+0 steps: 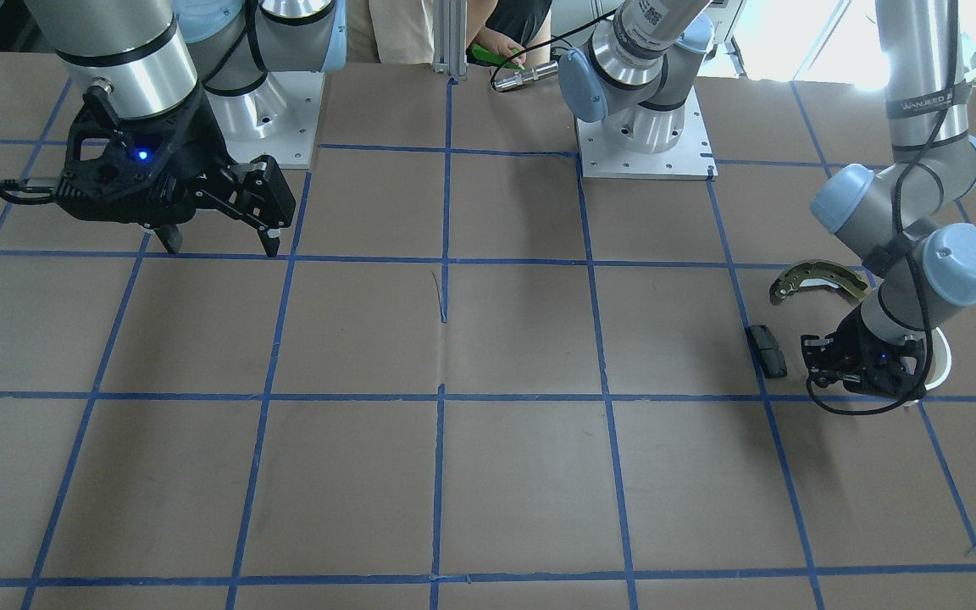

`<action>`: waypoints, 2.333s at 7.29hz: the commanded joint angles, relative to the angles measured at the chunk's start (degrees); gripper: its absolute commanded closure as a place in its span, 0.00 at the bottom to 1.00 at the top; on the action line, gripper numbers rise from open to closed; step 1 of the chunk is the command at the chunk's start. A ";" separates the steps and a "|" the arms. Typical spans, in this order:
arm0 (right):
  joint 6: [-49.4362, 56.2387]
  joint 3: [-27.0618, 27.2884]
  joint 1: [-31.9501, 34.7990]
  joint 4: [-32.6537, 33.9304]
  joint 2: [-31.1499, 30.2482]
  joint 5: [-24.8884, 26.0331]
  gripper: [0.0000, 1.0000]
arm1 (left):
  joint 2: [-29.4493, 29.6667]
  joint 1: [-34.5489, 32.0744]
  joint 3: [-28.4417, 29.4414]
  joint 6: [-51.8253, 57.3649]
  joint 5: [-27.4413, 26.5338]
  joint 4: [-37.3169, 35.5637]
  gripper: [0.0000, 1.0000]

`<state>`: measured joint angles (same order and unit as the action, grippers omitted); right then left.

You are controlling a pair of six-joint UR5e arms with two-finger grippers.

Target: Place bearing gear from tray to pile

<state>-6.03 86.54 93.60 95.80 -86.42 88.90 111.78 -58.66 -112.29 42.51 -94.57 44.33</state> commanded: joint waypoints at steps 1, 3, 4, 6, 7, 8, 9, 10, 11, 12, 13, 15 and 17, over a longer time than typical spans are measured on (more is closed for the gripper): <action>0.06 0.04 0.00 0.08 0.03 0.05 0.00 | -0.16 2.30 -0.21 0.11 -0.26 0.40 1.00; -0.03 0.04 0.00 0.00 0.11 0.05 0.00 | -0.86 2.67 -0.30 -0.23 -0.61 0.75 1.00; 0.06 0.04 0.00 0.08 0.11 0.05 0.00 | -0.95 2.41 -0.30 -0.24 -0.61 0.84 1.00; 0.06 0.04 0.00 0.00 0.11 -0.04 0.00 | -0.86 2.14 -0.30 -0.32 -0.35 0.84 1.00; 0.14 0.04 0.00 0.08 0.11 0.04 0.00 | -0.60 2.14 -0.30 -0.41 -0.09 0.84 1.00; 0.06 0.04 0.00 0.08 0.11 0.05 0.00 | -0.34 2.14 -0.30 -0.41 -0.17 0.84 1.00; 0.14 0.04 0.00 0.08 0.11 0.05 0.00 | -0.25 2.23 -0.30 -0.41 -0.52 0.84 0.98; 0.06 0.04 0.00 0.08 0.11 0.05 0.00 | -0.59 2.14 -0.30 -0.33 -0.70 1.02 0.31; 0.14 0.04 0.00 0.08 0.11 0.05 0.00 | -0.68 2.14 -0.21 -0.33 -0.70 1.02 0.27; 0.15 0.04 0.00 0.08 0.11 0.05 0.00 | -1.82 1.88 -0.04 -0.41 -0.61 3.19 0.27; 0.06 0.04 0.00 0.08 0.11 0.05 0.00 | -4.09 0.49 0.83 -1.72 -0.53 6.70 0.27; 0.06 0.04 0.00 0.08 0.11 0.05 0.00 | -9.19 -8.00 4.42 -9.85 -0.70 12.77 0.27; 0.14 0.04 -0.09 0.08 0.11 0.05 0.00 | -14.19 -20.74 9.34 -28.69 -0.96 21.69 0.15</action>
<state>-5.95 86.57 93.59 95.89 -86.31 88.94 100.88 -71.76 -106.23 25.47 -95.43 59.58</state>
